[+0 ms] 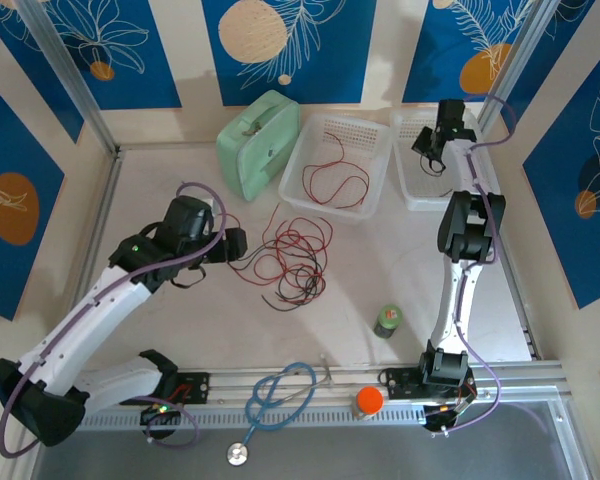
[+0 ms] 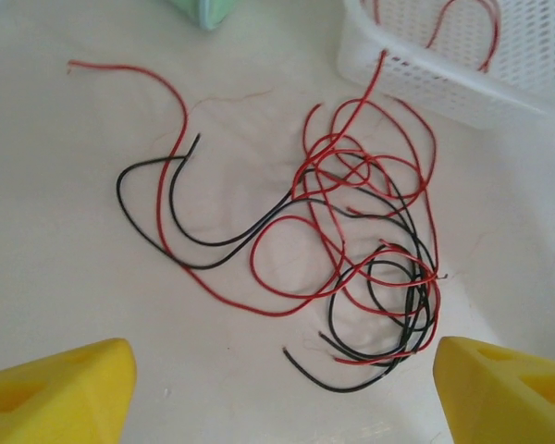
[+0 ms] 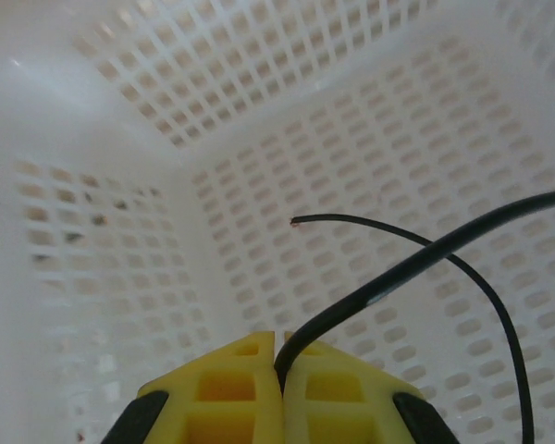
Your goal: Untangle the cables
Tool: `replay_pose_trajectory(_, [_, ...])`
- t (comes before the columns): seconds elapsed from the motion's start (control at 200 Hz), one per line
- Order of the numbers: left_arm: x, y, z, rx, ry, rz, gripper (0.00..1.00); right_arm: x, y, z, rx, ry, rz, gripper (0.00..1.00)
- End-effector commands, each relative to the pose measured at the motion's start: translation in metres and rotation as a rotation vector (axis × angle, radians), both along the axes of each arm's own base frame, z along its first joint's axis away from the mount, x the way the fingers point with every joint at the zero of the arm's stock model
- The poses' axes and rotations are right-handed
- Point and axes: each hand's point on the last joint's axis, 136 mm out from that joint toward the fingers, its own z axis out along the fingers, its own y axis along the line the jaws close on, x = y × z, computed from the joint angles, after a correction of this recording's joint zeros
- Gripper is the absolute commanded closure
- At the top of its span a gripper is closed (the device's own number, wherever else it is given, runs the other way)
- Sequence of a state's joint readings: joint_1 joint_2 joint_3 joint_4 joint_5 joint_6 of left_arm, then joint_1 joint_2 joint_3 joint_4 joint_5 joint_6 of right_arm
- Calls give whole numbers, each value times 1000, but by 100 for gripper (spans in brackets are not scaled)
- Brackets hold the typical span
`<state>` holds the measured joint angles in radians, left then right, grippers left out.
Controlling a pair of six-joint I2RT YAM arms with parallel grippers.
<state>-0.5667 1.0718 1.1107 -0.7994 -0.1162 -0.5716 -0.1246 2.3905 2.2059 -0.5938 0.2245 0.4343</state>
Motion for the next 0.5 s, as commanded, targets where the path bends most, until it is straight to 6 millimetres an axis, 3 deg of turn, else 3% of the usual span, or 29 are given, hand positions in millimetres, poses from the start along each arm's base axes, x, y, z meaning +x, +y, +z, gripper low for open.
replay_pose_trajectory(0.0, [-3,14,-8,62,56,48,18,-3,8,1,55,24,3,86])
replay_pose_trajectory(0.085, [-2,13,-16,76,84,50,18,-4,10,9,60,21,8,68])
replay_pose_trajectory(0.18, [-1,12,-29,96,122,52,23,-9,12,26,65,7,16,59])
replay_pose_trajectory(0.35, [8,1,-54,104,187,25,26,-32,24,65,60,-46,35,55])
replay_pose_trajectory(0.495, [28,-8,-76,118,212,-2,29,-75,42,104,34,-125,49,55])
